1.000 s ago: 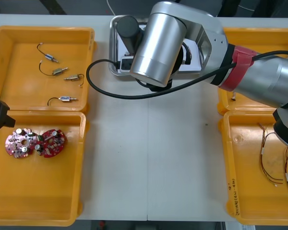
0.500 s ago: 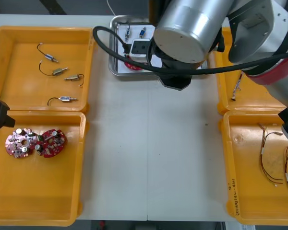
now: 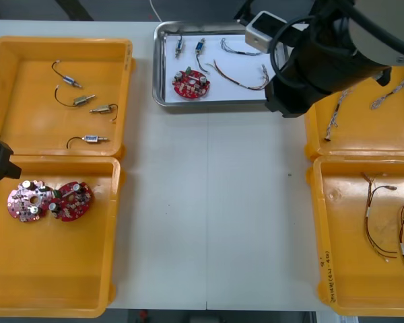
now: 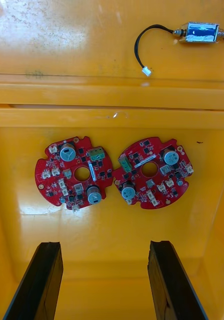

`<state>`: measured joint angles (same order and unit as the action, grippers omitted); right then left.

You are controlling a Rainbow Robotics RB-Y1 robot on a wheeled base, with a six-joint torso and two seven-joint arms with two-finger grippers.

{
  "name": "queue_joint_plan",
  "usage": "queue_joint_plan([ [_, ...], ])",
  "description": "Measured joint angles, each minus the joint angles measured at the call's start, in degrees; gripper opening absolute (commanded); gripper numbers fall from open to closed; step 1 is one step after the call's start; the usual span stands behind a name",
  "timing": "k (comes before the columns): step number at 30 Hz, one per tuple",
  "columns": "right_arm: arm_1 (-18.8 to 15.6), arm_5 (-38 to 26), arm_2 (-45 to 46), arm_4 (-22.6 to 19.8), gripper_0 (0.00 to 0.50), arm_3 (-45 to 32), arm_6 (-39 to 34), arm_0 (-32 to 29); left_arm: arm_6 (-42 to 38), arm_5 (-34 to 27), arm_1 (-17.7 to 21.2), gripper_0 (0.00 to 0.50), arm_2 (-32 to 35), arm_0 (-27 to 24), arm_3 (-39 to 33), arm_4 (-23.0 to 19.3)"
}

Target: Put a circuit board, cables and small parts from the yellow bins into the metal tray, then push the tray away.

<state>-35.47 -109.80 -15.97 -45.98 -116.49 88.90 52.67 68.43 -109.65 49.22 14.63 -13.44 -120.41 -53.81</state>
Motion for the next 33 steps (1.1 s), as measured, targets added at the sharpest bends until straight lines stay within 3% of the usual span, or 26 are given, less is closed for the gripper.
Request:
queue_joint_plan([
  [8, -3.98, -0.01, 8.49, -3.02, 0.5, -3.65, -9.97, -7.62, 0.0, 0.0, 0.01, 0.5, 0.0, 0.0, 0.0, 0.0],
  [21, -12.15, -0.03, 25.41, -12.38, 0.5, -3.67, -16.61, -21.43, 0.0, 0.0, 0.01, 0.5, 0.0, 0.0, -0.01, 0.0],
  [33, -13.18, -0.03, 39.83, -12.81, 0.5, -3.72, -16.61, -34.18, 0.0, 0.0, 0.02, 0.5, 0.0, 0.0, -0.01, 0.0],
])
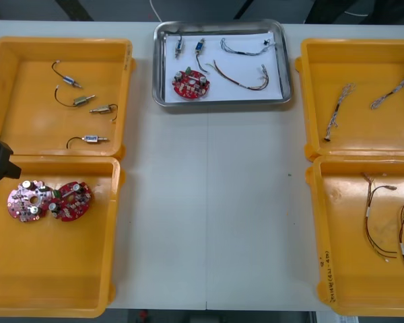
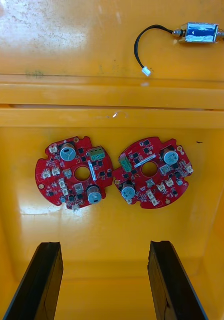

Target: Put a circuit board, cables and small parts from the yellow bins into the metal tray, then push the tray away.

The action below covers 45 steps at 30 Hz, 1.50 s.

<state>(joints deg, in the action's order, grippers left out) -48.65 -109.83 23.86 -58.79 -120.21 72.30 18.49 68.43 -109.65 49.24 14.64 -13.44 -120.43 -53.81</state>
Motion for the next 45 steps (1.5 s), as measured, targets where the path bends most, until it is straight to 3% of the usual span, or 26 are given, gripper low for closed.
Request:
queue_joint_plan([
  [20, 0.45, 0.0, 1.63, 3.26, 0.5, -0.04, 0.0, -7.35, 0.0, 0.0, 0.0, 0.5, 0.0, 0.0, 0.0, 0.0],
  [45, 1.38, 0.0, 1.77, 3.26, 0.5, -0.05, 0.0, -8.37, 0.0, 0.0, 0.0, 0.5, 0.0, 0.0, 0.0, 0.0],
])
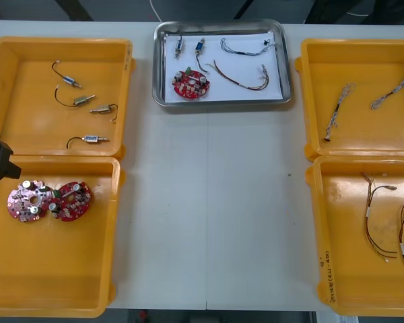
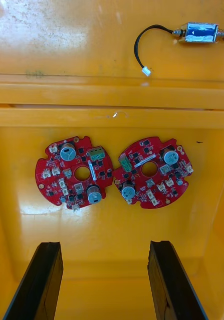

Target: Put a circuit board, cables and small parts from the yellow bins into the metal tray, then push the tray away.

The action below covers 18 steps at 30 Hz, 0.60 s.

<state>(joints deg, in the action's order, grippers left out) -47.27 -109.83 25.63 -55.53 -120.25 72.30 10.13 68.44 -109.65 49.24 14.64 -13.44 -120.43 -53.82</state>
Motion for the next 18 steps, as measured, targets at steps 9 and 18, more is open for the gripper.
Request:
queue_joint_plan([
  [9, 0.0, 0.0, 0.0, 0.0, 0.5, 0.0, 0.0, -0.04, 0.0, 0.0, 0.0, 0.5, 0.0, 0.0, 0.0, 0.0],
  [18, 0.0, 0.0, 0.0, 0.0, 0.5, 0.0, 0.0, -0.09, 0.0, 0.0, 0.0, 0.5, 0.0, 0.0, 0.0, 0.0],
])
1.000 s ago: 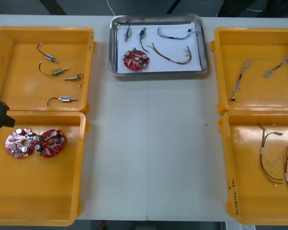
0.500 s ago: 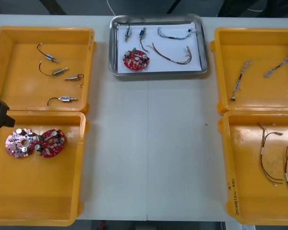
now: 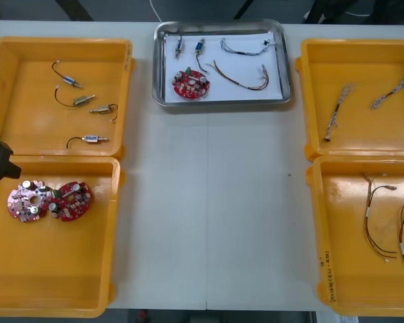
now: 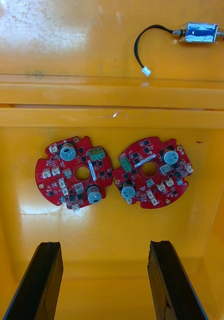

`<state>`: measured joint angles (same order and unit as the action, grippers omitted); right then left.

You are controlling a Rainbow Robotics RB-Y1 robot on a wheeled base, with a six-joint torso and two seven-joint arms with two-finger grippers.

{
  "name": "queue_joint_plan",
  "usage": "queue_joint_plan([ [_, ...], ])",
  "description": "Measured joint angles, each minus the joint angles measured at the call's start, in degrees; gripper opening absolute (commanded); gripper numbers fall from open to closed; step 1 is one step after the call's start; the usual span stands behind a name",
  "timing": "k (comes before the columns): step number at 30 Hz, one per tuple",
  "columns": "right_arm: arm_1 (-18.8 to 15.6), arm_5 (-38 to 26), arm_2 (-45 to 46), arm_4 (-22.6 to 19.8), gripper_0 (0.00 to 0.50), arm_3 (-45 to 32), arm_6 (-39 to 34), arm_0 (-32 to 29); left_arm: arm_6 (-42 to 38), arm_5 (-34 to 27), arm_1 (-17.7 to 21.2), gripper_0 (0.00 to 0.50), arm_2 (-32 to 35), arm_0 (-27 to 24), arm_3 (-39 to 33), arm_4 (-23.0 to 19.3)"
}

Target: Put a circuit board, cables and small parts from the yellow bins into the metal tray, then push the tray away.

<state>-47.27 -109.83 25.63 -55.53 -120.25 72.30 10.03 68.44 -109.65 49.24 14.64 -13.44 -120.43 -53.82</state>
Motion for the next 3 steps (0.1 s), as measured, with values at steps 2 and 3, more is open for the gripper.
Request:
queue_joint_plan([
  [2, 0.0, 0.0, 0.0, 0.0, 0.5, 0.0, 0.0, -0.01, 0.0, 0.0, 0.0, 0.5, 0.0, 0.0, 0.0, 0.0],
  [3, 0.0, 0.0, 0.0, 0.0, 0.5, 0.0, 0.0, -0.01, 0.0, 0.0, 0.0, 0.5, 0.0, 0.0, 0.0, 0.0],
])
